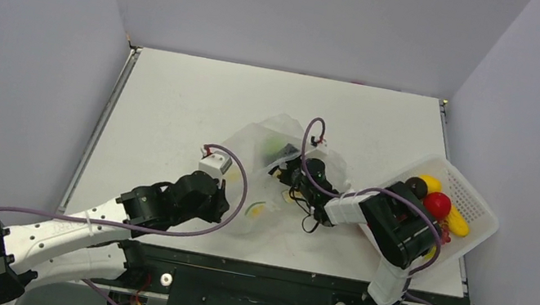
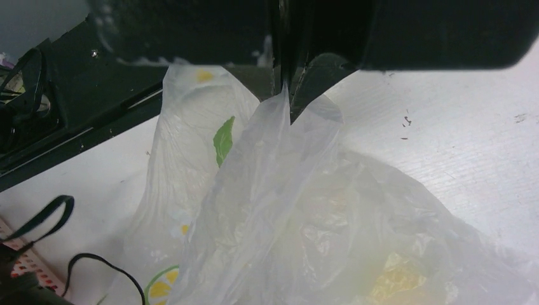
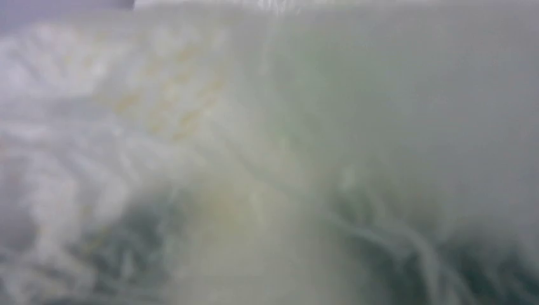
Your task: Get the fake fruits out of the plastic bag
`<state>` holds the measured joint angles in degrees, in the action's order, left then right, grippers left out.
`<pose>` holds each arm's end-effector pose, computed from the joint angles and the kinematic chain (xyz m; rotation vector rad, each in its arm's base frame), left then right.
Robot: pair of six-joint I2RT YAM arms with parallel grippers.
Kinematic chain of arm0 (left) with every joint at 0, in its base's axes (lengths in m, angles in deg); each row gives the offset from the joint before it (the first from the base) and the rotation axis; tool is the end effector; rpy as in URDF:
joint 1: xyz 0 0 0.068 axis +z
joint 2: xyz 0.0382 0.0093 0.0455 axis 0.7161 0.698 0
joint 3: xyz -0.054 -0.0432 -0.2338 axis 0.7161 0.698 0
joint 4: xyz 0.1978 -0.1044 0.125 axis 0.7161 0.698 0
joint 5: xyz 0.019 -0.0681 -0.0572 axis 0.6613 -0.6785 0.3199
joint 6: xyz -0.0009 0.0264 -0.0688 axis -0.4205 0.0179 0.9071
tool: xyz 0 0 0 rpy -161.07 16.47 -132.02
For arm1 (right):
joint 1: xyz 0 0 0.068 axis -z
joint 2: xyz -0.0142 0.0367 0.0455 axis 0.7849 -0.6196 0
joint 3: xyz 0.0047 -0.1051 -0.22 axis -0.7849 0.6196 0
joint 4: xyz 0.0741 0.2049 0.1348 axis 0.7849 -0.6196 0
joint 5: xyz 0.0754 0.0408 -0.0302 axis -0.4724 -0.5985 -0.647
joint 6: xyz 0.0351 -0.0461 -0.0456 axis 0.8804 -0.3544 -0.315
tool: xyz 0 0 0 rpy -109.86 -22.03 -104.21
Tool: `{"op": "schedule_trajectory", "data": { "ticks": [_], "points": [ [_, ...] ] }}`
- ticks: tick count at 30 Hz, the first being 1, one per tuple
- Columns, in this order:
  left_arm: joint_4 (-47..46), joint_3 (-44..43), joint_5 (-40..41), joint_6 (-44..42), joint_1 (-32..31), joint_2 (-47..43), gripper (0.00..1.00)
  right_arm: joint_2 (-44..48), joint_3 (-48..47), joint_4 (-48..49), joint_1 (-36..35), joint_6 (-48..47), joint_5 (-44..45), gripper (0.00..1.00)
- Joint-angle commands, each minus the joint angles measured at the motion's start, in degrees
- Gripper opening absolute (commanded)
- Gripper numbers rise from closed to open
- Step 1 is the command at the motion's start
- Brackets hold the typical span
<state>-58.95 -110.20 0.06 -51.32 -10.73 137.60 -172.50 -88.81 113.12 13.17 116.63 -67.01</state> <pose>0.1341 -0.1702 0.2186 0.2328 2.2762 -0.5460 0.2760 0.2218 0.1044 0.1960 2.0652 1.0307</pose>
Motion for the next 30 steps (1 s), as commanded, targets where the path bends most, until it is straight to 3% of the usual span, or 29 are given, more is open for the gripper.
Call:
{"op": "schedule_trajectory", "data": {
  "ticks": [1,5,15,25,27,30],
  "points": [
    [-3.0,0.51,-2.67,-0.48,0.25,-1.3,0.0,-5.5,-3.91,12.69,0.5,7.78,0.73,0.78],
    [-3.65,0.38,-4.22,-0.82,0.3,-0.73,0.0,-8.75,-4.29,18.31,0.42,12.64,6.26,0.82],
    [-5.71,1.22,-5.83,-1.35,0.22,-0.86,0.0,-11.93,-11.18,13.04,-0.03,13.02,7.45,0.84],
    [-7.48,-0.21,-5.67,-1.87,0.31,0.01,0.0,-16.57,-20.94,5.8,-4.03,3.05,8.25,0.85],
    [-7.79,-1.03,-5.8,-2.29,0.31,0.4,0.0,-17.84,-24.97,-0.49,-5.72,1.34,10.36,0.85],
    [-7.58,-2.12,-6.09,-2.52,0.29,1.16,0.0,-20.66,-33.74,-17.23,-8.18,-0.13,19.13,0.85]
  ]
}}
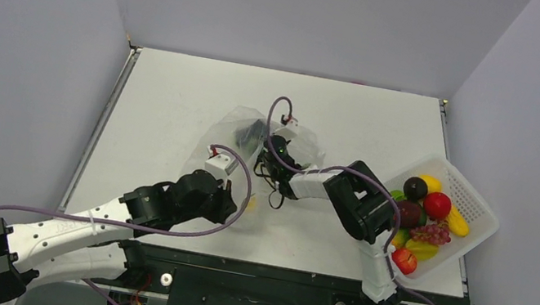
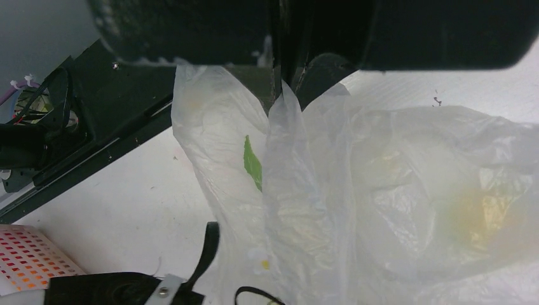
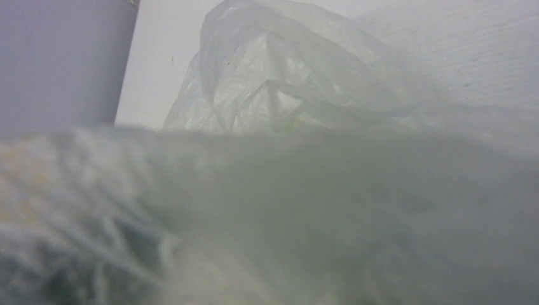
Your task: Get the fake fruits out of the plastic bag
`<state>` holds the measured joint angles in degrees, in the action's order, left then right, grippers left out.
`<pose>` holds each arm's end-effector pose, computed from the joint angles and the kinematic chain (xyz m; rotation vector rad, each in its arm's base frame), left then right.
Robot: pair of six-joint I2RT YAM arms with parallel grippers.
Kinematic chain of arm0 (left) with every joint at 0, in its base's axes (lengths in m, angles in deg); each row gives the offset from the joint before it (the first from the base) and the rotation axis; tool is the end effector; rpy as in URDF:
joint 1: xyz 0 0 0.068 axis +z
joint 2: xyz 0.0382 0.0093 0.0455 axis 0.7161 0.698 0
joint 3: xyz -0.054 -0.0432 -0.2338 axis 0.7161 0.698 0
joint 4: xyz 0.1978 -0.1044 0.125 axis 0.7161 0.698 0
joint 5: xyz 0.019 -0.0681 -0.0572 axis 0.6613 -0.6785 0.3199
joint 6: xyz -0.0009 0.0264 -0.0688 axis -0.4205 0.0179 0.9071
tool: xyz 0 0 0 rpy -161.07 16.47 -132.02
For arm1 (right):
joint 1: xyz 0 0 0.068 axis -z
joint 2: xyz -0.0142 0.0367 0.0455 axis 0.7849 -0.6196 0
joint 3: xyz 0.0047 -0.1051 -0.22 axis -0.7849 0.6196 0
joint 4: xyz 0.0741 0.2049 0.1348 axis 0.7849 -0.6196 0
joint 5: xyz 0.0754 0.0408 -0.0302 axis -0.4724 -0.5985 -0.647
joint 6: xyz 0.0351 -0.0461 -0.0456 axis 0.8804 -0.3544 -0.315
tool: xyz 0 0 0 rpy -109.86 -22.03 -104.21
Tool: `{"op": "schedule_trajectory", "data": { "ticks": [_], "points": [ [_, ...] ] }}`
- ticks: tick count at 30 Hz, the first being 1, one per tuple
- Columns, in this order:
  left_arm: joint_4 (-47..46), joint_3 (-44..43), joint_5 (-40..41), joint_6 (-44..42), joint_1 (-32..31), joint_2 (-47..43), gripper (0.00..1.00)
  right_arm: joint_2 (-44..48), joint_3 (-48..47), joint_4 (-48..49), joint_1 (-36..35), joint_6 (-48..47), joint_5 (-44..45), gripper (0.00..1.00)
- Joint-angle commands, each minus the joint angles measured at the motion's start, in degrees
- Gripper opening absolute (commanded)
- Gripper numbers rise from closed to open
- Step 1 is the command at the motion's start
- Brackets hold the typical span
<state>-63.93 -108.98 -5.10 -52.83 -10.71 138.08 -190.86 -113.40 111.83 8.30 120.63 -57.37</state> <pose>0.1338 -0.1794 0.2177 0.3009 2.2550 -0.6605 0.3303 0.3002 0.1064 0.2956 1.9496 1.0387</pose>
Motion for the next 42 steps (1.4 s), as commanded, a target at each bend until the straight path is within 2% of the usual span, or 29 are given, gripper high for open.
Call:
{"op": "schedule_trajectory", "data": {
  "ticks": [1,6,10,14,18,21,24,29,37,42],
  "points": [
    [-2.64,-3.65,-1.03,-1.06,0.28,0.99,0.0,-3.09,-10.68,-18.27,-3.41,-3.31,10.65,0.85],
    [-3.08,-3.67,-1.77,-0.65,0.24,0.25,0.0,-8.49,-18.41,-23.75,-2.82,-3.26,11.34,0.81],
    [-2.88,-2.7,-1.29,0.15,0.33,-1.71,0.0,-11.21,-23.3,-25.61,-1.56,-3.92,5.71,0.59],
    [-1.33,-2.55,0.03,0.0,0.39,-2.3,0.0,-9.18,-20.5,-21.57,-1.27,-5.57,4.49,0.48],
    [0.36,-2.66,2.08,0.18,0.53,-1.94,0.0,-4.79,-15.42,-19.55,-0.61,-7.44,3.75,0.28],
    [1.62,-2.68,4.23,0.39,0.59,-1.8,0.0,0.39,-11.1,-16.34,-0.01,-9.78,3.69,0.22],
    [1.47,-1.48,5.63,0.48,0.63,-2.0,0.0,5.75,-5.74,-14.69,0.36,-11.72,3.81,0.13],
    [0.8,0.02,6.91,0.33,0.78,-0.7,0.0,11.42,0.58,-12.83,0.32,-13.1,2.92,0.09],
    [-1.75,-1.92,8.0,-0.71,1.29,2.81,0.0,18.2,8.27,-15.76,-0.48,-12.49,-1.95,0.04],
    [-1.6,-4.99,6.85,-4.14,5.79,7.08,0.0,24.24,13.99,-16.34,-0.77,-13.15,-5.64,0.04]
  ]
}}
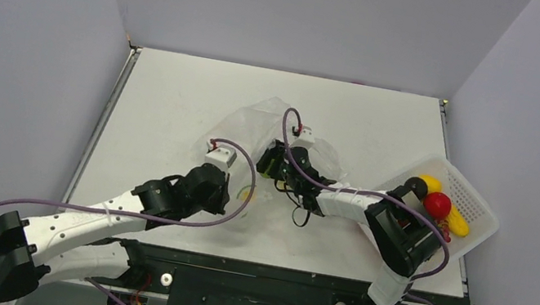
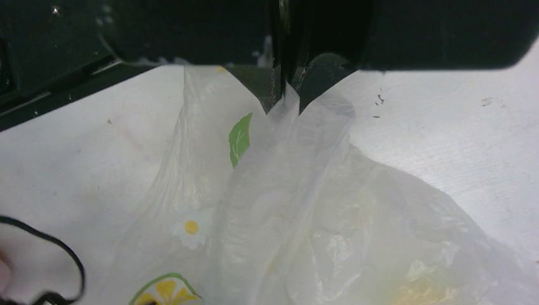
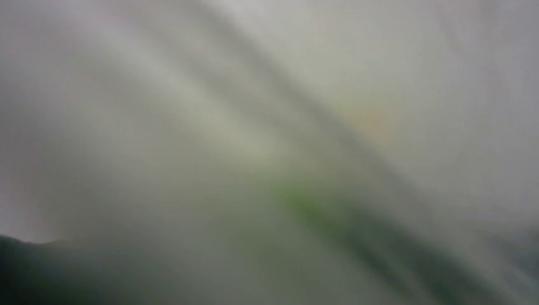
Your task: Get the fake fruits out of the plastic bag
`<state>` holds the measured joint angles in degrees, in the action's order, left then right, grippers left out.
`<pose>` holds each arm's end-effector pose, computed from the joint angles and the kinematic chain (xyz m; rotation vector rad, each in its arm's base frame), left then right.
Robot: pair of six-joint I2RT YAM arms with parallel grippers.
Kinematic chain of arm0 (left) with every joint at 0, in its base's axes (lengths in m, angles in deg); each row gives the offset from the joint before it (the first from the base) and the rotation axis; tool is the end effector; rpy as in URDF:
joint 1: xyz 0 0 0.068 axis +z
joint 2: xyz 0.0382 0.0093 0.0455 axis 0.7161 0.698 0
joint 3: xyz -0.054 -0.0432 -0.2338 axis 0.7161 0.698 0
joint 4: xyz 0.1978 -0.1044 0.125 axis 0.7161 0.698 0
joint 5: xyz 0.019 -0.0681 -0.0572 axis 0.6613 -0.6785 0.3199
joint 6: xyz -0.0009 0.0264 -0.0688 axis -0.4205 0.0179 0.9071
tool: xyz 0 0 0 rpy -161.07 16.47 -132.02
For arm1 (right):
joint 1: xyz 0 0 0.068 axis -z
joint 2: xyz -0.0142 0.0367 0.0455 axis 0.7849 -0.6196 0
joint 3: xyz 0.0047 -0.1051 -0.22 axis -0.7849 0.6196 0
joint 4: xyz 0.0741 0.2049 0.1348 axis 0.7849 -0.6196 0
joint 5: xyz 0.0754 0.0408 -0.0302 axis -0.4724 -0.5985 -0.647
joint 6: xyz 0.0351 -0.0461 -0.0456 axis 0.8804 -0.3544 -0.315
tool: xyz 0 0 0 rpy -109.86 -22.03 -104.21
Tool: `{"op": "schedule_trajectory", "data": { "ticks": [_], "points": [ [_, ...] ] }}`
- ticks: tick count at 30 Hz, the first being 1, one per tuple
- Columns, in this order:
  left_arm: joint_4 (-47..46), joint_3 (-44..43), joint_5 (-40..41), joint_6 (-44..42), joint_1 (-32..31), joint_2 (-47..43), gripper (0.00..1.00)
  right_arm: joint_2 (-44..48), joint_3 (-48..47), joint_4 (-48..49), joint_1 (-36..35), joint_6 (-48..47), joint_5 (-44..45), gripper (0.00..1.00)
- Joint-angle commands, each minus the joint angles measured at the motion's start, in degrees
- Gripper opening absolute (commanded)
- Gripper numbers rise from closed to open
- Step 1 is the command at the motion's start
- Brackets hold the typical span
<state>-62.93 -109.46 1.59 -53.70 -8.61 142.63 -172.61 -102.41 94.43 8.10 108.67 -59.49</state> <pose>0.1492 -0.1749 0.2037 0.2309 2.2816 -0.4555 0.2866 0.2639 0.1349 0.0491 2.1164 0.8288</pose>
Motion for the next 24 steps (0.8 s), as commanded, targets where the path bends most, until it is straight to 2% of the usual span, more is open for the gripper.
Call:
{"op": "schedule_trajectory", "data": {
  "ticks": [1,4,9,14,20,24],
  "points": [
    [-2.49,-5.65,-0.58,-4.59,5.98,3.98,0.0,6.91,4.05,0.77,-0.54,-1.24,-3.86,0.02],
    [-1.66,-8.29,-4.75,-6.99,11.17,7.42,0.0,10.37,4.62,-2.41,-0.43,-2.39,-5.07,0.0],
    [-0.96,-14.75,-11.65,-10.99,20.5,11.72,0.0,11.92,3.75,-4.33,-0.42,-3.21,-14.08,0.0],
    [2.31,-22.12,-12.94,-14.44,27.11,17.19,0.0,16.14,3.44,-7.02,-0.63,-3.81,-18.76,0.0],
    [2.3,-28.42,-15.95,-14.81,33.49,23.28,0.0,25.31,2.81,-10.27,-0.98,-3.98,-25.03,0.0],
    [4.65,-34.77,-15.8,-16.01,36.93,28.31,0.0,30.74,0.95,-15.39,-0.85,-3.8,-24.87,0.0]
  ]
}}
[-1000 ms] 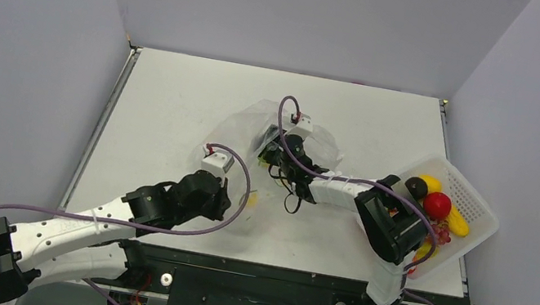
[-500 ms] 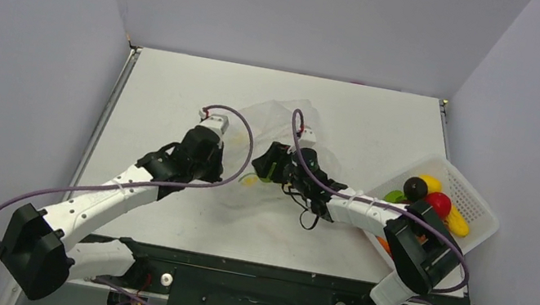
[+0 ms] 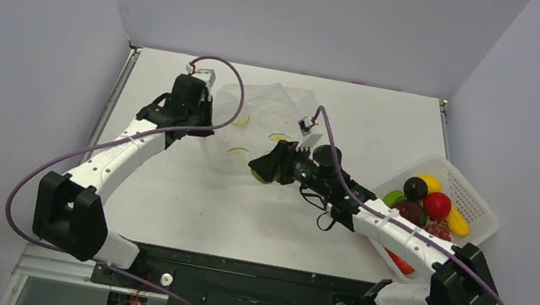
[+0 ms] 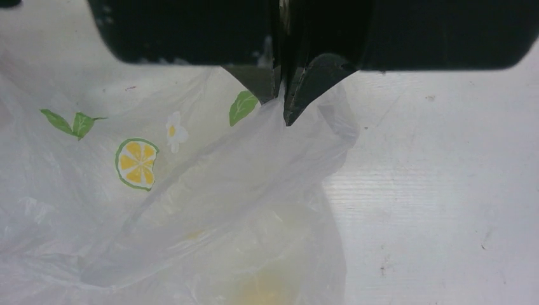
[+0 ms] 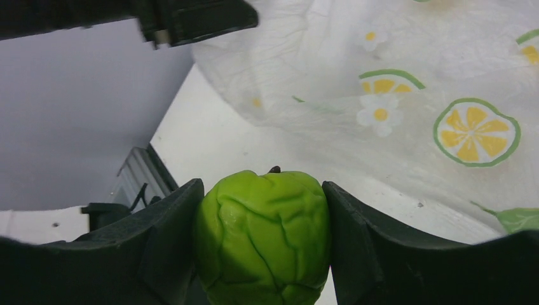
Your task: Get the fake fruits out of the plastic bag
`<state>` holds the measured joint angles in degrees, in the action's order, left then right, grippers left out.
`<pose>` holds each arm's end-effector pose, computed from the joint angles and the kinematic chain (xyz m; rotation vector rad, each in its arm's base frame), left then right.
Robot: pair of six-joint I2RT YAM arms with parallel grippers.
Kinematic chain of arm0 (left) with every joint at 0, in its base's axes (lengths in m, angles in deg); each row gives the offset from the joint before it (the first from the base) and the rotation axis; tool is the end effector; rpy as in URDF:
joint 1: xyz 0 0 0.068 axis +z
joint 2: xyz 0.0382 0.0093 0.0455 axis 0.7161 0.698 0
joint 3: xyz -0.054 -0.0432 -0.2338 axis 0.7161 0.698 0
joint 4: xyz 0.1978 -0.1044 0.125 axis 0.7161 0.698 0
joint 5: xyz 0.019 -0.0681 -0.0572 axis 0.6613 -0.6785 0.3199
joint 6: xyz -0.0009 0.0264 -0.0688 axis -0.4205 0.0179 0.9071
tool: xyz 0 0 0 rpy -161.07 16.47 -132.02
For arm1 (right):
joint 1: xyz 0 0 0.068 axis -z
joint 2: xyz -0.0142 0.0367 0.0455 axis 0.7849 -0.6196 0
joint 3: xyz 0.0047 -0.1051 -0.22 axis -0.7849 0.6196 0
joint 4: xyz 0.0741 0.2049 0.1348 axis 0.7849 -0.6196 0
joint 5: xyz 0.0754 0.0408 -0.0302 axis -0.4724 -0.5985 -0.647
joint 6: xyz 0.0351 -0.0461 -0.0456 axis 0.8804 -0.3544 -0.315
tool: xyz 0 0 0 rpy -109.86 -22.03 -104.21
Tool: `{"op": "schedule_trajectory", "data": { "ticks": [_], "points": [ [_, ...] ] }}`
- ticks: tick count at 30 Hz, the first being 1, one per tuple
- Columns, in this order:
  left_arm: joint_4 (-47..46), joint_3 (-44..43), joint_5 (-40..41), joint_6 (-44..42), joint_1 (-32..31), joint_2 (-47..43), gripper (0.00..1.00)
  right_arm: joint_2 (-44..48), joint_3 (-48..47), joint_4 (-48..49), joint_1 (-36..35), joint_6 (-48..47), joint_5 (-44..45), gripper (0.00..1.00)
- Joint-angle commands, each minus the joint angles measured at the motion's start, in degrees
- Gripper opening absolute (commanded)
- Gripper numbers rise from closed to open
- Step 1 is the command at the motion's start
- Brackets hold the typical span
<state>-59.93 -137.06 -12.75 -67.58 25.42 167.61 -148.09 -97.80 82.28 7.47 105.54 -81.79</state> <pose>0.3053 -0.1085 0.2522 -0.0420 2.3174 -0.2846 0.2273 0.2452 0.2289 -0.3032 2.0497 1.2214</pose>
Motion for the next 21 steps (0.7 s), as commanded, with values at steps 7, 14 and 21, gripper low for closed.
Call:
{"op": "schedule_trajectory", "data": {
  "ticks": [7,14,21],
  "points": [
    [-0.97,-6.09,-3.8,-4.2,7.36,6.46,0.0,17.12,-4.24,-17.38,2.05,-7.74,6.26,0.0],
    [-1.41,-4.38,-6.69,-5.28,10.49,7.02,0.1,27.63,-2.19,-28.15,12.32,-9.79,13.17,0.0],
    [-3.71,-1.89,-10.1,-5.45,14.17,1.55,0.57,30.14,-4.58,-33.83,24.26,-10.81,12.58,0.0]
  ]
}}
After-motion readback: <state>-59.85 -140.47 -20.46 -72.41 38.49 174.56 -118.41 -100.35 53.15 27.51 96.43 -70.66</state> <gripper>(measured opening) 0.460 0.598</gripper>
